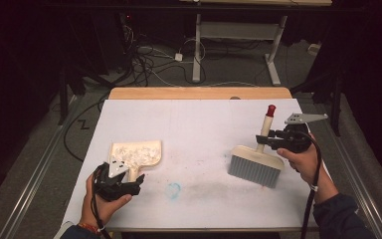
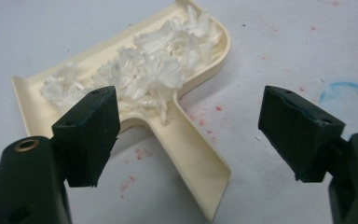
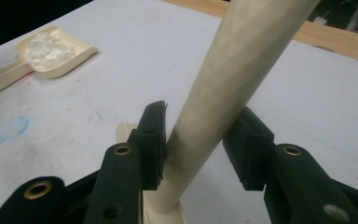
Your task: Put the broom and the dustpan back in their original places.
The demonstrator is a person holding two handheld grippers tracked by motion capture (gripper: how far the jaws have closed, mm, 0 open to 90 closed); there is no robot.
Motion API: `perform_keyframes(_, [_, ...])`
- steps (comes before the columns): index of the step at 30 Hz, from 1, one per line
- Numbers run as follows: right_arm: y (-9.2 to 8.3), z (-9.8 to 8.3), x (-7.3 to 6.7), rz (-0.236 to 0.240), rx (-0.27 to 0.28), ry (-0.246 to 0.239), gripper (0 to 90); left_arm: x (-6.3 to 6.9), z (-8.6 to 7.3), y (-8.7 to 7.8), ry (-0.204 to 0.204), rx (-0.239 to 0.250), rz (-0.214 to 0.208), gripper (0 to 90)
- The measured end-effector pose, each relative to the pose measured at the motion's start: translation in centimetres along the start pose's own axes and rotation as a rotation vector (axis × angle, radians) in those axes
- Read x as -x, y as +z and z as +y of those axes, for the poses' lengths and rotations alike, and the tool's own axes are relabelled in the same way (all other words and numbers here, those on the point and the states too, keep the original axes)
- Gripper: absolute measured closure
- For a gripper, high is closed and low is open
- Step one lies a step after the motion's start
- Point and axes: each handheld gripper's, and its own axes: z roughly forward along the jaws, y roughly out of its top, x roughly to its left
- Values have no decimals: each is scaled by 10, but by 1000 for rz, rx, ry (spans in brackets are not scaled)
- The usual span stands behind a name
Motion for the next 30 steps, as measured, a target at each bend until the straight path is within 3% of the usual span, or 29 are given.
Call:
perform_keyframes(5, [18,9,2,-77,-16,-8,596,3,-1,-2,69,51,8,191])
perform_keyframes(7, [26,11,2,-143,-27,-19,574,5,-2,-1,101,52,26,191])
perform_keyframes(10, [37,12,3,-187,-18,-8,564,7,-3,-1,123,77,12,191])
perform_keyframes(12, [42,14,2,-241,-13,-10,536,8,-4,-1,131,97,13,191])
perform_keyframes(16, [50,16,0,-314,6,-21,489,10,-5,0,141,96,16,190])
perform_keyframes(19, [48,18,0,-392,63,-21,473,11,-6,1,151,94,10,190])
perform_keyframes(22, [45,20,0,-397,111,-18,461,13,-6,1,156,98,8,189])
perform_keyframes(30, [37,22,-8,-369,143,-49,401,17,-2,4,184,101,-7,178])
